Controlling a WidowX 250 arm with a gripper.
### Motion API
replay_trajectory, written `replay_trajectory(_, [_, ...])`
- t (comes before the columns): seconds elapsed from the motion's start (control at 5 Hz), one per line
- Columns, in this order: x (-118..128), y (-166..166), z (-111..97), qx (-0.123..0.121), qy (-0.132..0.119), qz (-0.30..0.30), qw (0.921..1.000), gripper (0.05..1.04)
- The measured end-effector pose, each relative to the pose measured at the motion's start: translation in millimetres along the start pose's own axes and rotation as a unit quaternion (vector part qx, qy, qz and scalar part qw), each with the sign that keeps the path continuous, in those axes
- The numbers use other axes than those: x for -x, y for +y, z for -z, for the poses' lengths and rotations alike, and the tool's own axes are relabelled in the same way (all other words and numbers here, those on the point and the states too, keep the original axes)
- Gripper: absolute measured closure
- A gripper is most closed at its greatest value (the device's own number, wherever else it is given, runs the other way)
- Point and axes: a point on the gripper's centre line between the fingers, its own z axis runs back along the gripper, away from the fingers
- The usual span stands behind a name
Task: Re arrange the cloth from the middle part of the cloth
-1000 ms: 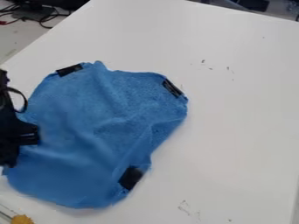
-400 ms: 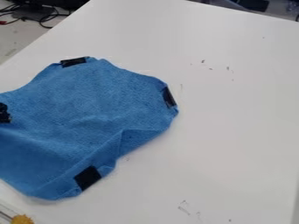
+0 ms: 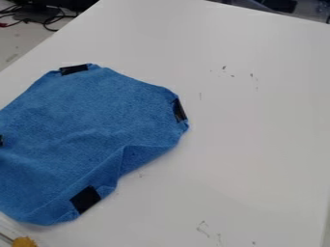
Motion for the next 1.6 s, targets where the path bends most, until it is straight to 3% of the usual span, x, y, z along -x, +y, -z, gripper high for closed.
replay_trajectory(0.4, [1, 0, -6, -0.009, 0.008, 0.006, 0.9999, 0.277])
replay_trajectory(0.6, [-4, -1, -27, -0.030, -0.004, 0.025, 0.9992, 0.071])
replay_trajectory(0.8, [-11, -7, -56, -0.046, -0.026, 0.048, 0.9974, 0.073])
replay_trajectory(1.0, [-14, -31, -79, -0.024, -0.025, 0.092, 0.9951, 0.080])
replay_trajectory(1.2, [-7, -61, -81, 0.004, -0.006, 0.126, 0.9920, 0.081])
replay_trajectory(1.4, [0, -75, -73, 0.018, 0.012, 0.156, 0.9876, 0.082])
replay_trajectory(1.6, [0, -75, -73, 0.018, 0.013, 0.155, 0.9877, 0.082])
